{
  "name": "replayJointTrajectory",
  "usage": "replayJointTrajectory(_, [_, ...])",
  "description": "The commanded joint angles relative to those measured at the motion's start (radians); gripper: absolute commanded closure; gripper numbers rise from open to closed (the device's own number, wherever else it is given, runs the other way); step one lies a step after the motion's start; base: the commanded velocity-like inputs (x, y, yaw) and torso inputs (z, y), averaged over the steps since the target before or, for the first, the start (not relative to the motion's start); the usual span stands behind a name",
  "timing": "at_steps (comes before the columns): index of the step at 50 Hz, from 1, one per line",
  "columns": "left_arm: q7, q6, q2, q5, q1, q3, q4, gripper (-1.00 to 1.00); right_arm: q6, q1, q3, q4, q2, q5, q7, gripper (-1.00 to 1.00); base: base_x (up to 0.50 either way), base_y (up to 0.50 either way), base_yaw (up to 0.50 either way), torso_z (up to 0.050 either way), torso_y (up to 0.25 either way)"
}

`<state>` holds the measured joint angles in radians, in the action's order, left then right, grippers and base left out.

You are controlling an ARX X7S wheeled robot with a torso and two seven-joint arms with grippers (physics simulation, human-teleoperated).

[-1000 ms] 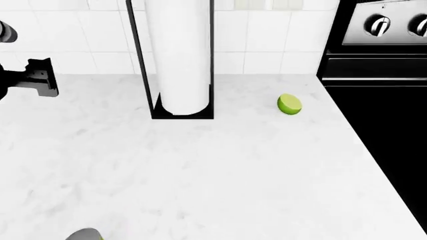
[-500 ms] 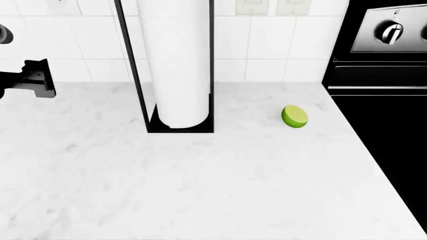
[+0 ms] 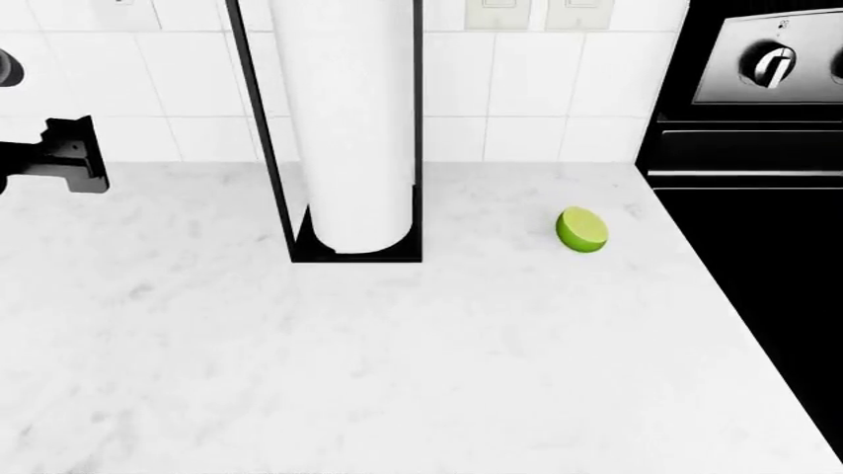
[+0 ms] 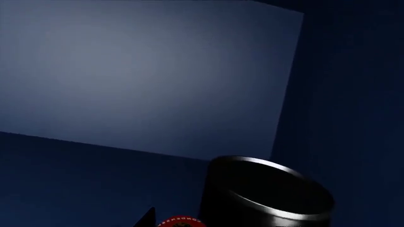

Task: Pick the cans from the counter and place them in their designated side in the cabinet.

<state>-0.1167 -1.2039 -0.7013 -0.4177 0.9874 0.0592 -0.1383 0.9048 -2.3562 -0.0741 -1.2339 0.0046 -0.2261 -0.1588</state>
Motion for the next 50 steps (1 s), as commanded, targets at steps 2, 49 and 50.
replayJointTrajectory(2, [0.0, -0.009, -0.007, -0.007, 0.0, 0.007, -0.007, -1.0, 0.02, 0.0, -0.011, -0.024, 0.006, -0.03, 0.002, 1.0, 0.0, 0.0, 0.0, 0.0, 0.0])
replayJointTrajectory(49, [0.004, 0.019, 0.003, -0.011, -0.012, 0.004, 0.014, -1.0, -0.051, 0.0, -0.01, -0.02, 0.002, -0.048, 0.003, -1.0, -0.05, 0.0, 0.0, 0.0, 0.0])
replayJointTrajectory(50, [0.004, 0.019, 0.003, -0.011, -0.012, 0.004, 0.014, -1.0, -0.053, 0.0, -0.011, -0.022, 0.002, -0.048, 0.001, -1.0, -0.3, 0.0, 0.0, 0.0, 0.0])
